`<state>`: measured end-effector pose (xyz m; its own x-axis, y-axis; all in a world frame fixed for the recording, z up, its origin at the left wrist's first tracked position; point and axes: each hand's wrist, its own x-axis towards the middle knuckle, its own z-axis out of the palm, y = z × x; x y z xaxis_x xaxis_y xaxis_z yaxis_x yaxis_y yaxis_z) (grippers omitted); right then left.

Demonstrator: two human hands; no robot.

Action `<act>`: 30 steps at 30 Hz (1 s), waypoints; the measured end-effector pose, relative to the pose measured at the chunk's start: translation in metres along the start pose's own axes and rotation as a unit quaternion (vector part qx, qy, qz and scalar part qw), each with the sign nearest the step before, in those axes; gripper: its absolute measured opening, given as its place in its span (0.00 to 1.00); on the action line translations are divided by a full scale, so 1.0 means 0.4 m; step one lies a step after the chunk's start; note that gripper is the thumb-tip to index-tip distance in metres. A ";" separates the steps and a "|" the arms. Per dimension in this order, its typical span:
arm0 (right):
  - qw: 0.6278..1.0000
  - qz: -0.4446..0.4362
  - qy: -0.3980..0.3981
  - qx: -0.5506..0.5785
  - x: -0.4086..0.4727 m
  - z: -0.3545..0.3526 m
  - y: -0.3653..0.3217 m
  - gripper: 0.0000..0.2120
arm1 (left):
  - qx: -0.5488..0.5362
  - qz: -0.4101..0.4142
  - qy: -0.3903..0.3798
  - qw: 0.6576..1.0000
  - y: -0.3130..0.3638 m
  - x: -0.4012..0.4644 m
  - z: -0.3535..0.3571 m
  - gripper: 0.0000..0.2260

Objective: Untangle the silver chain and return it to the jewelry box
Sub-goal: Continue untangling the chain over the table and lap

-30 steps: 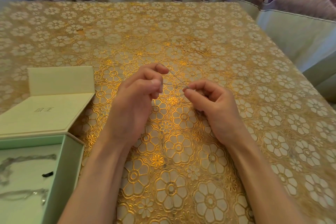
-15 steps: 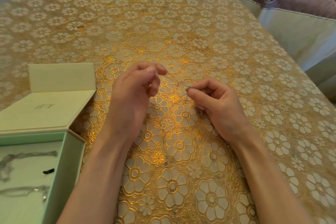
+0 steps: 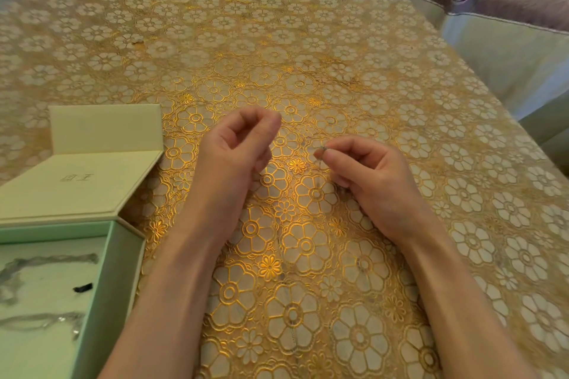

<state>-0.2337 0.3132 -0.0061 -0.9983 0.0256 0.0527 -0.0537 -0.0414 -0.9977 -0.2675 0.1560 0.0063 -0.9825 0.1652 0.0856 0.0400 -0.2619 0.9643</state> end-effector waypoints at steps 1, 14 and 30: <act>1.000 0.001 0.002 -0.002 0.000 -0.001 0.001 0.04 | 0.057 0.014 -0.008 0.998 -0.005 -0.003 0.003 0.05; 0.999 -0.001 0.034 -0.004 0.003 0.000 0.009 0.05 | 0.253 0.102 -0.054 0.961 -0.029 -0.015 0.023 0.04; 0.993 -0.040 0.030 -0.103 -0.002 0.018 0.005 0.12 | 0.409 0.205 -0.035 0.889 -0.038 -0.010 0.020 0.02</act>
<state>-0.2333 0.3060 -0.0079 -0.9874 0.0808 0.1358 -0.1207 0.1690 -0.9782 -0.2626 0.1668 -0.0068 -0.8420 0.2819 0.4600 0.5393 0.4593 0.7058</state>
